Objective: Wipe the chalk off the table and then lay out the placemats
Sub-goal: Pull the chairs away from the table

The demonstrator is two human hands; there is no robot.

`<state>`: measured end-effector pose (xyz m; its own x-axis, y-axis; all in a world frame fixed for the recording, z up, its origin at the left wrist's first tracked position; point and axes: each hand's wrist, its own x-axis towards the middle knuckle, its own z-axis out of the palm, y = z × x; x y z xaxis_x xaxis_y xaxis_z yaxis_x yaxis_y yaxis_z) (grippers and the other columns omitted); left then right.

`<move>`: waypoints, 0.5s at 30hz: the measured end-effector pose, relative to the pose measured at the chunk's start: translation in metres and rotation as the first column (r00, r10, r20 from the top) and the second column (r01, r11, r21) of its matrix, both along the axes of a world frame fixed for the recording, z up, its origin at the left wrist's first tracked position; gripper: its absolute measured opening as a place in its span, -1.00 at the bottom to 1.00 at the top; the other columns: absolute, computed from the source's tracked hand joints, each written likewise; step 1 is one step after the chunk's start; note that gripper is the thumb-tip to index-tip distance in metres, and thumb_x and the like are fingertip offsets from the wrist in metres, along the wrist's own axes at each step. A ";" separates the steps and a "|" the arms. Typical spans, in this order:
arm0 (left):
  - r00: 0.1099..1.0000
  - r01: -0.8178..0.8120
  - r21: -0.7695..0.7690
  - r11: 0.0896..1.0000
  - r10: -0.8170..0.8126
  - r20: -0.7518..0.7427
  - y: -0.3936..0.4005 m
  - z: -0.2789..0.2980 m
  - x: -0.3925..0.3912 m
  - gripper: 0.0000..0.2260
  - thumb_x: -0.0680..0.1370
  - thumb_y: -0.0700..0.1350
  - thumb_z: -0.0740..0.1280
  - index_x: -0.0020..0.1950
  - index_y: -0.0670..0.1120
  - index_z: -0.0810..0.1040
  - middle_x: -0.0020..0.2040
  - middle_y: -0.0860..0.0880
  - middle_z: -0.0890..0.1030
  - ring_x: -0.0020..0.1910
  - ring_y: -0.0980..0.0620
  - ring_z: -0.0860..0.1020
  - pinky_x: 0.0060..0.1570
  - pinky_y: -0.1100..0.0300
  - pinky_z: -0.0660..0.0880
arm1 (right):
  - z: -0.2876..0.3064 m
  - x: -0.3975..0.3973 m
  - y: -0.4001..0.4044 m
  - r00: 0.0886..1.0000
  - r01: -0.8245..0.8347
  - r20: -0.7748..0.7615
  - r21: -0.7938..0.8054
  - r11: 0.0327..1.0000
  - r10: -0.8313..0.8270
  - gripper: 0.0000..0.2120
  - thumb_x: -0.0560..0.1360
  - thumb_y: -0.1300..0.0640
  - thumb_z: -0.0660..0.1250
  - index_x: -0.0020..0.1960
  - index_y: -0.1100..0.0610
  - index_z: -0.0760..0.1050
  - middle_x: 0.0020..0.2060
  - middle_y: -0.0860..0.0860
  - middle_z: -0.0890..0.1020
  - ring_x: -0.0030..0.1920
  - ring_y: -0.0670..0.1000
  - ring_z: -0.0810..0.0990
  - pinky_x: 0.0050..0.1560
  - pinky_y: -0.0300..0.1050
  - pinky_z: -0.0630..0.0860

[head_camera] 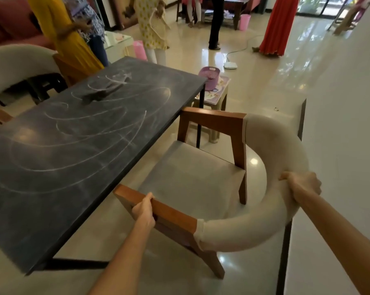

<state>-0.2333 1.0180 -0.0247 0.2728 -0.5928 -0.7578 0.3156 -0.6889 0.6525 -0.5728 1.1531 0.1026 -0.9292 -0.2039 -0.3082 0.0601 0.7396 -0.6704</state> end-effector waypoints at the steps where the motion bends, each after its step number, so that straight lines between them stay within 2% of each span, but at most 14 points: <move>1: 1.000 -0.008 0.066 0.998 0.006 0.030 0.017 -0.016 0.014 -0.85 0.34 -0.14 0.44 -0.21 -0.12 0.48 -0.16 -0.12 0.55 -0.19 -0.11 0.52 -0.18 0.05 0.46 | -0.010 0.008 0.006 1.000 -0.030 0.012 0.064 0.998 0.029 -0.44 0.35 0.07 0.51 0.23 0.31 0.42 0.16 0.30 0.53 0.12 0.33 0.54 0.14 0.19 0.52; 2: 0.995 -0.063 0.107 0.992 0.055 0.078 0.039 -0.022 0.025 -0.85 0.34 -0.15 0.44 -0.22 -0.12 0.48 -0.17 -0.11 0.54 -0.20 -0.11 0.52 -0.19 0.06 0.46 | -0.019 0.020 0.015 0.999 -0.047 0.029 0.121 0.992 0.043 -0.44 0.35 0.07 0.52 0.23 0.31 0.42 0.17 0.29 0.53 0.13 0.33 0.54 0.14 0.19 0.52; 5: 0.999 -0.035 0.065 0.997 0.033 0.025 0.043 -0.014 0.033 -0.84 0.35 -0.18 0.42 -0.24 -0.13 0.44 -0.23 -0.10 0.50 -0.25 -0.09 0.49 -0.23 0.06 0.43 | -0.025 0.027 0.022 0.997 -0.053 0.067 0.094 0.994 0.047 -0.42 0.36 0.06 0.51 0.25 0.30 0.40 0.19 0.28 0.52 0.15 0.32 0.52 0.16 0.18 0.50; 8: 0.998 -0.040 0.031 0.999 0.038 0.057 0.027 -0.003 0.036 -0.84 0.35 -0.19 0.40 -0.17 -0.16 0.45 -0.26 -0.09 0.48 -0.27 -0.09 0.48 -0.23 0.05 0.42 | -0.023 0.027 0.015 0.996 -0.080 0.051 0.085 0.993 0.076 -0.40 0.38 0.03 0.50 0.27 0.30 0.38 0.19 0.27 0.52 0.14 0.31 0.53 0.15 0.17 0.50; 11: 0.997 -0.029 0.029 0.999 0.027 0.079 0.024 -0.009 0.043 -0.83 0.36 -0.18 0.39 -0.12 -0.18 0.46 -0.24 -0.09 0.49 -0.29 -0.08 0.48 -0.21 0.04 0.45 | -0.028 0.033 0.019 0.994 -0.107 0.028 0.117 0.987 0.104 -0.38 0.37 -0.02 0.49 0.27 0.29 0.37 0.16 0.26 0.54 0.10 0.30 0.55 0.11 0.16 0.51; 15: 0.992 -0.056 0.026 0.998 0.052 0.118 0.024 -0.007 0.042 -0.77 0.37 -0.17 0.38 -0.02 -0.21 0.49 -0.14 -0.12 0.54 -0.19 -0.11 0.51 -0.11 0.01 0.51 | -0.028 0.034 0.024 0.989 -0.148 0.024 0.152 0.977 0.146 -0.34 0.41 -0.08 0.45 0.30 0.29 0.33 0.15 0.26 0.52 0.09 0.29 0.54 0.03 0.09 0.49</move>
<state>-0.1912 1.0417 -0.0318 0.3917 -0.5527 -0.7356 0.2753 -0.6925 0.6669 -0.5384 1.1772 0.0741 -0.8884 -0.2872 -0.3580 -0.0486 0.8346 -0.5487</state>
